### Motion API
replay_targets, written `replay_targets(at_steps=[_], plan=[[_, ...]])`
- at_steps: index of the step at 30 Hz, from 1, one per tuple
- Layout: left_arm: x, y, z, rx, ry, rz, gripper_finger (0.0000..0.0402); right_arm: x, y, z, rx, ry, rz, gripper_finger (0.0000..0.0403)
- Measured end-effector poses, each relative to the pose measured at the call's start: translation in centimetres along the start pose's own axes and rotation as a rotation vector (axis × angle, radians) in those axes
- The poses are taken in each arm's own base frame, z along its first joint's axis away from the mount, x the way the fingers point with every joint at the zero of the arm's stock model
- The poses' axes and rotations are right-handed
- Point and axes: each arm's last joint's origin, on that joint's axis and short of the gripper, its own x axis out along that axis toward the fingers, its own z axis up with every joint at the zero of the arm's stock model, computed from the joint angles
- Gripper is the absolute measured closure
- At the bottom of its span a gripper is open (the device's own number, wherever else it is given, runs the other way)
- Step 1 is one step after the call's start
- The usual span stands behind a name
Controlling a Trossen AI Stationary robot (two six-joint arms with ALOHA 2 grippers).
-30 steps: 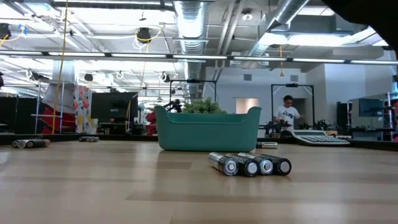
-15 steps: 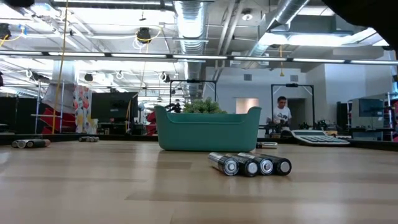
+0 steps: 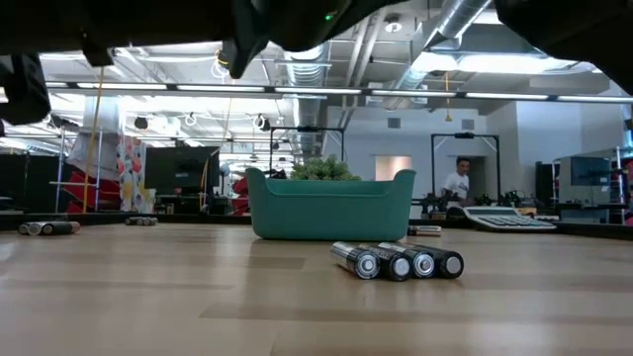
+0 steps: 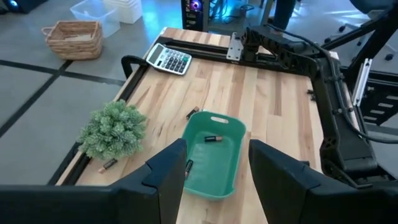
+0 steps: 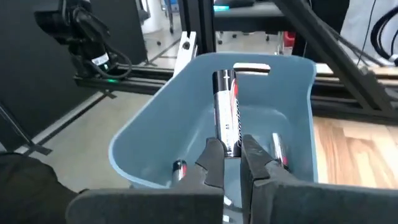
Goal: Sort batteries
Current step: Put the silver battery into the blue bin, then put the black battery into the green bin
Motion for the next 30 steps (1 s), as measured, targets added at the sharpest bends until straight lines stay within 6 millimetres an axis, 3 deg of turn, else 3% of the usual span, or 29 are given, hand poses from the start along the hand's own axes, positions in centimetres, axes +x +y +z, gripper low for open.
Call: replay_targets(at_steps=[9,26,30], plan=[[0.0,0.0,0.0,-0.006,0.000,0.002,0.0233,0.2,-0.6,-0.8,0.028,0.023,-0.028,0.0379],[0.0,0.0,-0.2,0.000,0.019,0.004,0.0233,0.2,-0.3,-0.5,-0.064,-0.004,-0.019,0.0212],[0.0,0.0,-0.2,-0.005,0.020,0.005,0.0233,-0.5,-0.4,1.5,-0.118,-0.017,-0.025,0.0201]])
